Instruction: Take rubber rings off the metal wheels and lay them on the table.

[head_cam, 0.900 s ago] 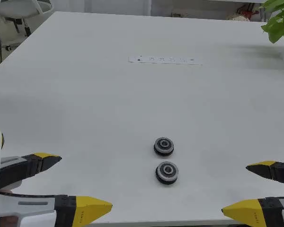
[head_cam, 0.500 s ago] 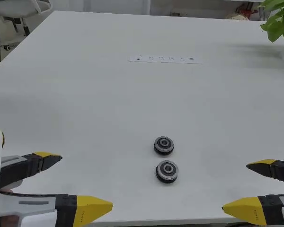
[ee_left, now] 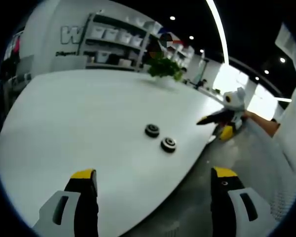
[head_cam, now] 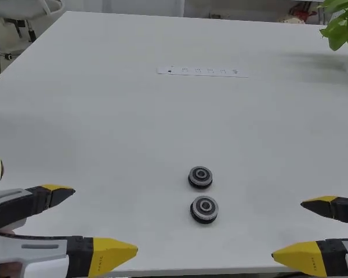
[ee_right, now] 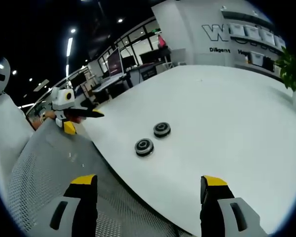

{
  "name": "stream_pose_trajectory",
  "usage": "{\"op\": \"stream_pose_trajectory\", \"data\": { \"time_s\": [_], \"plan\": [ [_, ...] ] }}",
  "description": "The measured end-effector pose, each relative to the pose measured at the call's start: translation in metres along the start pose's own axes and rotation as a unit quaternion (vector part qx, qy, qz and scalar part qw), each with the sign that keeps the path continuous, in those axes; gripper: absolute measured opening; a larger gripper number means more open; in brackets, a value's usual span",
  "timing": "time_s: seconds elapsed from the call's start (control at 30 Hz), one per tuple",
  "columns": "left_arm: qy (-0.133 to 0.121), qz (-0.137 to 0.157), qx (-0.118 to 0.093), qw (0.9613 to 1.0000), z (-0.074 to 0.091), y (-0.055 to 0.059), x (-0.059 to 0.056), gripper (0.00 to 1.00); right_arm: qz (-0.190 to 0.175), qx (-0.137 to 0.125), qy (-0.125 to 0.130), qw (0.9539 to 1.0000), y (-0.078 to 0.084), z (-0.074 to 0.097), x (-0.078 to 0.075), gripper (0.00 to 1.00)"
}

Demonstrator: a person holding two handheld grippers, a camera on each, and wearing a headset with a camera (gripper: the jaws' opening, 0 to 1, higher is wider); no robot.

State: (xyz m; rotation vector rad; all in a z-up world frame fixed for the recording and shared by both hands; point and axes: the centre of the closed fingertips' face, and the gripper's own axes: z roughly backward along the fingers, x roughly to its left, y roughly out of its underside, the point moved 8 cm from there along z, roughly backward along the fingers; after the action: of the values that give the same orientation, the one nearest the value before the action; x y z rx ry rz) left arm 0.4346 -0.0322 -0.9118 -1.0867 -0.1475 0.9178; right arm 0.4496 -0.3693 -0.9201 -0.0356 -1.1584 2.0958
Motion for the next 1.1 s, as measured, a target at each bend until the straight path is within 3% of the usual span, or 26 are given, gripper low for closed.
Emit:
{"op": "stream_pose_trajectory", "data": {
  "time_s": [0.63,0.67,0.77,1.03,1.1],
  "plan": [
    [0.009,-0.037,0.028,0.9989,-0.003,0.000,-0.004,0.96,0.010,0.000,0.003,0.9999,-0.001,0.000,0.000,0.80],
    [0.018,-0.045,0.022,0.9986,-0.003,-0.003,-0.006,0.96,0.008,-0.001,0.000,1.0000,-0.001,0.000,0.001,0.80],
    [0.029,-0.033,0.001,0.9990,-0.002,-0.007,-0.008,0.96,0.004,-0.009,0.001,1.0000,-0.001,0.001,0.000,0.80],
    [0.020,-0.052,0.004,0.9984,0.002,-0.011,-0.005,0.97,0.007,-0.006,0.000,1.0000,-0.001,0.001,0.001,0.79],
    [0.020,-0.059,-0.008,0.9980,0.004,-0.016,-0.006,0.98,0.005,-0.012,0.001,0.9999,-0.002,0.002,0.000,0.78]
  ]
}}
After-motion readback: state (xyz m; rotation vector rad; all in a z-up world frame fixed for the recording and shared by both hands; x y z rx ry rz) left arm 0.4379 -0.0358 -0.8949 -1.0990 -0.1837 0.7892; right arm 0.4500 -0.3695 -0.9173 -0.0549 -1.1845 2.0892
